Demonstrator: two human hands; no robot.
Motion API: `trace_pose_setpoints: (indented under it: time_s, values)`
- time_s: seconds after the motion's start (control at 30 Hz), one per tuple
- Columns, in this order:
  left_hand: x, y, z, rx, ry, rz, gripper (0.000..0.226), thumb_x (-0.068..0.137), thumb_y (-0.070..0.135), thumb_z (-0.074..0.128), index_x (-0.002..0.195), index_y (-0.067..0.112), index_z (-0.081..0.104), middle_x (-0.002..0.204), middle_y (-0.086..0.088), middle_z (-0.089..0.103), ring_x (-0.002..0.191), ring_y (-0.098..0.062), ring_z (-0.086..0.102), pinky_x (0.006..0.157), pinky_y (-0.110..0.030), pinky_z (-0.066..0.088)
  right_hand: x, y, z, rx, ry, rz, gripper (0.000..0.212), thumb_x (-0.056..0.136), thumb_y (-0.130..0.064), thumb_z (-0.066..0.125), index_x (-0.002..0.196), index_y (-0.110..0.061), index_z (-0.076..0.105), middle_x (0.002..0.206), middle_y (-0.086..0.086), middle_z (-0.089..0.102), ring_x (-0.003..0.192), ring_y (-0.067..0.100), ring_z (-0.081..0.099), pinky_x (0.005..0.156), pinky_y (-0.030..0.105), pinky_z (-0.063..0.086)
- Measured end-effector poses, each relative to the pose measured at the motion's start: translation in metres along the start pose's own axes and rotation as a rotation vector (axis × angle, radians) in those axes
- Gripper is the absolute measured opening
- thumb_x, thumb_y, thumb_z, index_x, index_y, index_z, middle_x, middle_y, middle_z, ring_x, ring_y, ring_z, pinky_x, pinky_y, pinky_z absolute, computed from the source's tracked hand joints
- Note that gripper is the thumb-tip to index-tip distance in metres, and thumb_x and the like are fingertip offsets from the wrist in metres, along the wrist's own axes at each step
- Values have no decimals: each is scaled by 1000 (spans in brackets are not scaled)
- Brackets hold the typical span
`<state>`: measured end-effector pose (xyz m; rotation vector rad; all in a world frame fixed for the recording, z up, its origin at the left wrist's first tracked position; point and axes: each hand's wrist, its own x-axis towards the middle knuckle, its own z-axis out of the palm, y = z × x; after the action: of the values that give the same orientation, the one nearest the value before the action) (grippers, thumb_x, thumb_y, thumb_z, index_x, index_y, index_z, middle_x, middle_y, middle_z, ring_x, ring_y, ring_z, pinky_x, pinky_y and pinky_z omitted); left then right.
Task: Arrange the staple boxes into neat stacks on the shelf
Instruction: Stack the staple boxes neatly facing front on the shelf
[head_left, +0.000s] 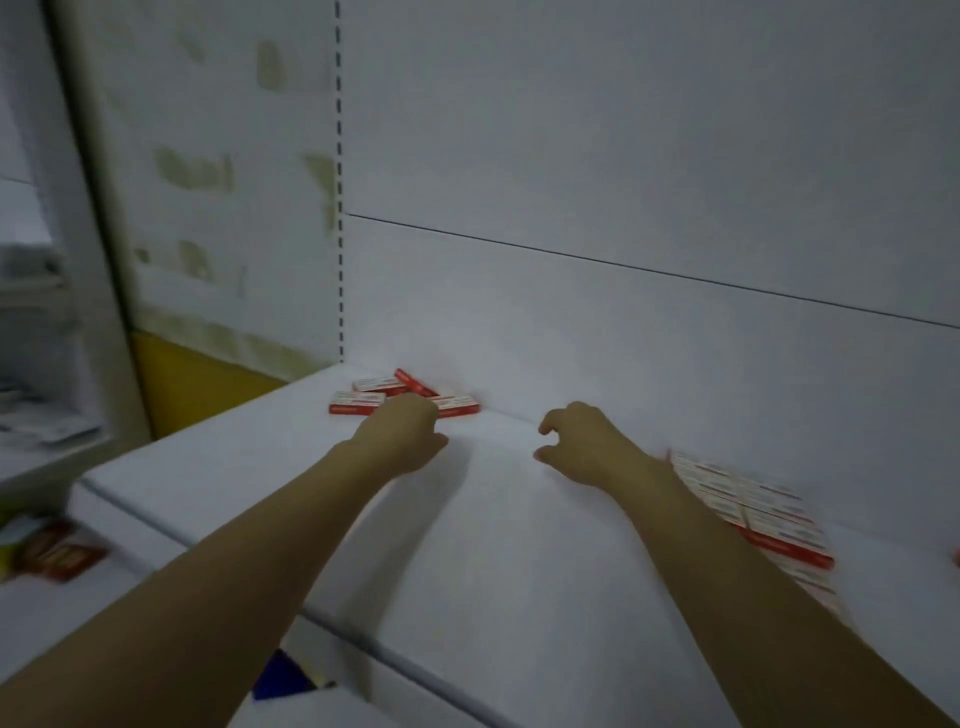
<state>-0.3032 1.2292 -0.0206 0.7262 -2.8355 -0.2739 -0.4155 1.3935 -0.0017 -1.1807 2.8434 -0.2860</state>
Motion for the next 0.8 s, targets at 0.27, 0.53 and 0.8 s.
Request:
trace_pose_setpoints:
  time_s: [0.27, 0.53, 0.8]
  values:
    - [-21, -104, -21, 136, 52, -237, 38, 94, 34, 50, 122, 8, 58, 121, -9, 60, 107, -24, 57, 88, -29, 45, 59, -109, 42, -26, -59, -238, 44, 92, -31, 52, 132, -10, 48, 137, 13, 44, 125, 29, 43, 102, 34, 35]
    - [-28, -153, -22, 172, -8, -366, 38, 96, 35, 45, 119, 8, 58, 113, -10, 59, 101, -23, 55, 78, -27, 43, 109, -153, 80, 29, 11, -263, 56, 95, -31, 46, 143, -10, 28, 147, 12, 31, 131, 36, 33, 109, 43, 29]
    - [-27, -156, -19, 189, 11, -349, 37, 97, 34, 44, 117, 6, 58, 113, -11, 57, 89, -19, 48, 74, -26, 39, 120, -146, 83, 13, 42, -305, 40, 94, -27, 50, 131, -13, 44, 137, 11, 41, 125, 35, 36, 104, 45, 34]
